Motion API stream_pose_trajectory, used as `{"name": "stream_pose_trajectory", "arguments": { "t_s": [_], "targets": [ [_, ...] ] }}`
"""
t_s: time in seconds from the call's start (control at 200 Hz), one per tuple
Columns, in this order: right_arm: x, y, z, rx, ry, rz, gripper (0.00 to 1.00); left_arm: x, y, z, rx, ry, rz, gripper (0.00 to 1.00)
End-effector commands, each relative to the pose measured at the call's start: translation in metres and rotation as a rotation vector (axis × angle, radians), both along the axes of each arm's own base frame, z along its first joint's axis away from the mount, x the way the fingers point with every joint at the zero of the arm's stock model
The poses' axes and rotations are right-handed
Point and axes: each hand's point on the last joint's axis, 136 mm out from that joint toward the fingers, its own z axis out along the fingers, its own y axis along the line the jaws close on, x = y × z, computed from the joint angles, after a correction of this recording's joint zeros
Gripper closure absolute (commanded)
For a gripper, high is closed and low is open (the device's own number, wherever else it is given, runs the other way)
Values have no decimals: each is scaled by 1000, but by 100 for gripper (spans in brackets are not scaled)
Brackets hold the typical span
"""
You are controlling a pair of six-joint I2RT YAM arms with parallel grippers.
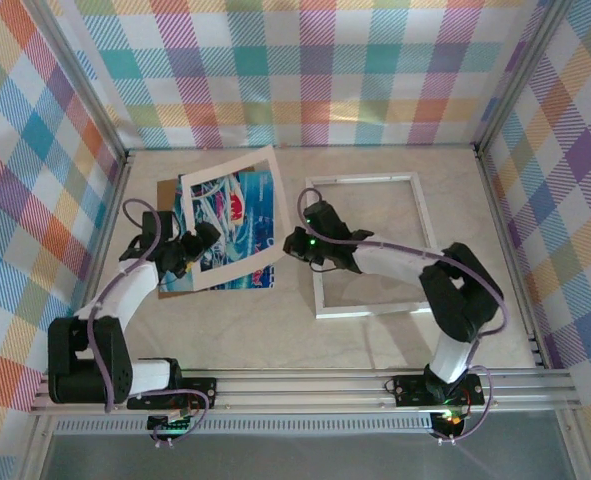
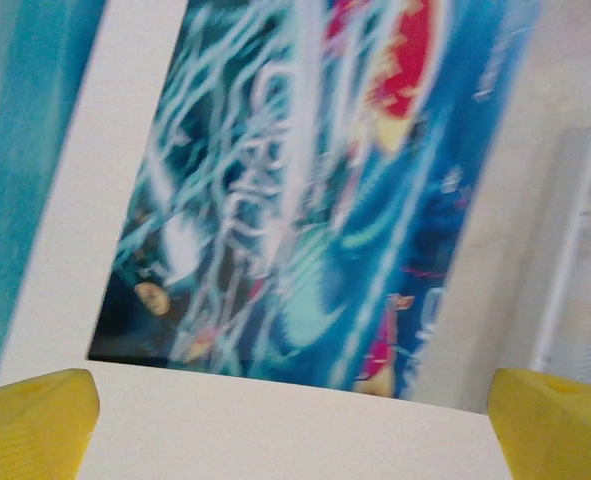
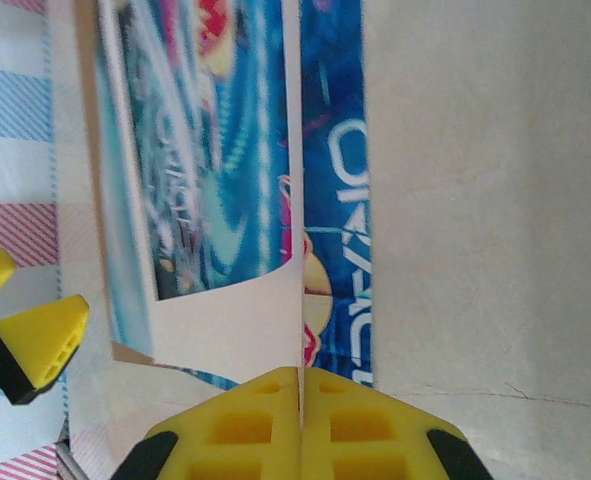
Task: Put the photo into the frame
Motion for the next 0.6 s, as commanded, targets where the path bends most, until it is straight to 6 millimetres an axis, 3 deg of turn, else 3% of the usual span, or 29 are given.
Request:
{"name": "stream_pose_trajectory", "arguments": {
  "t_s": [0.0,0.1,0.25,0.52,0.595],
  "targets": [
    [-5,-22,24,-56,-69,17,100,-6,-6,32,6,-41,-37,0],
    [-18,-42,27,-84,-49,7,100,-10,-11,41,5,-58,-52,0],
    [-45,-71,18,-135,25,1,100,-12,-30,38,1,-53,-91,0],
    [-88,-117,-6,-192,125,-75,100,-3,-79,11,13,-46,-156,0],
    [-94,-121,-14,-192,147,-82,94,-1,-86,-4,36,-14,-171,0]
  ]
}}
